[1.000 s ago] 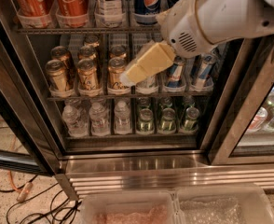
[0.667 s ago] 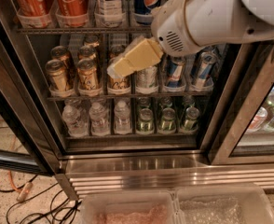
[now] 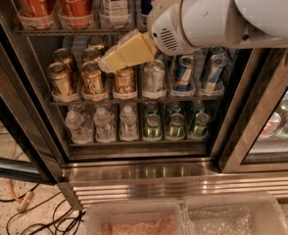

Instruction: Pick blue plastic bottle from top shelf of fridge

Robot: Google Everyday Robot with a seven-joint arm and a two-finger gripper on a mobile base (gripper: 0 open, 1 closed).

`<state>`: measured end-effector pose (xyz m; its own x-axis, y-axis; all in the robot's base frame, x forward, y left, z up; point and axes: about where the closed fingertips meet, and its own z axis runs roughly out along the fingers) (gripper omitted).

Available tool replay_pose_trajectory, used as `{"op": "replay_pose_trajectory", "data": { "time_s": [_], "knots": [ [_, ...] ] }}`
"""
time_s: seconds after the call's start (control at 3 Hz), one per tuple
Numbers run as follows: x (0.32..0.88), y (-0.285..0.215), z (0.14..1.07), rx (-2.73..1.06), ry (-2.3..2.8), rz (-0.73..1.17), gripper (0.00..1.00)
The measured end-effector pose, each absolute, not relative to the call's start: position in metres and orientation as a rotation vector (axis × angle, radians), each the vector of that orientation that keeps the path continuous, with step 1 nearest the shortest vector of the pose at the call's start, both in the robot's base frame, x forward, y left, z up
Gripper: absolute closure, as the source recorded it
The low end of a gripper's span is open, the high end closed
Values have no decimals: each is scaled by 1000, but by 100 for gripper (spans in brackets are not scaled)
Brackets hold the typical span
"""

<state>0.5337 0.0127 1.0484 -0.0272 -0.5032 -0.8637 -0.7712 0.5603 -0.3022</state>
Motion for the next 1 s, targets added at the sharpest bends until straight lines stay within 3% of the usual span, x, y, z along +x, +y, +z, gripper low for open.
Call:
{"op": "replay_pose_trajectory", "data": {
  "time_s": [1.0],
  "knots": [
    [512,45,1058,-1006,1610,332,0]
  ]
}}
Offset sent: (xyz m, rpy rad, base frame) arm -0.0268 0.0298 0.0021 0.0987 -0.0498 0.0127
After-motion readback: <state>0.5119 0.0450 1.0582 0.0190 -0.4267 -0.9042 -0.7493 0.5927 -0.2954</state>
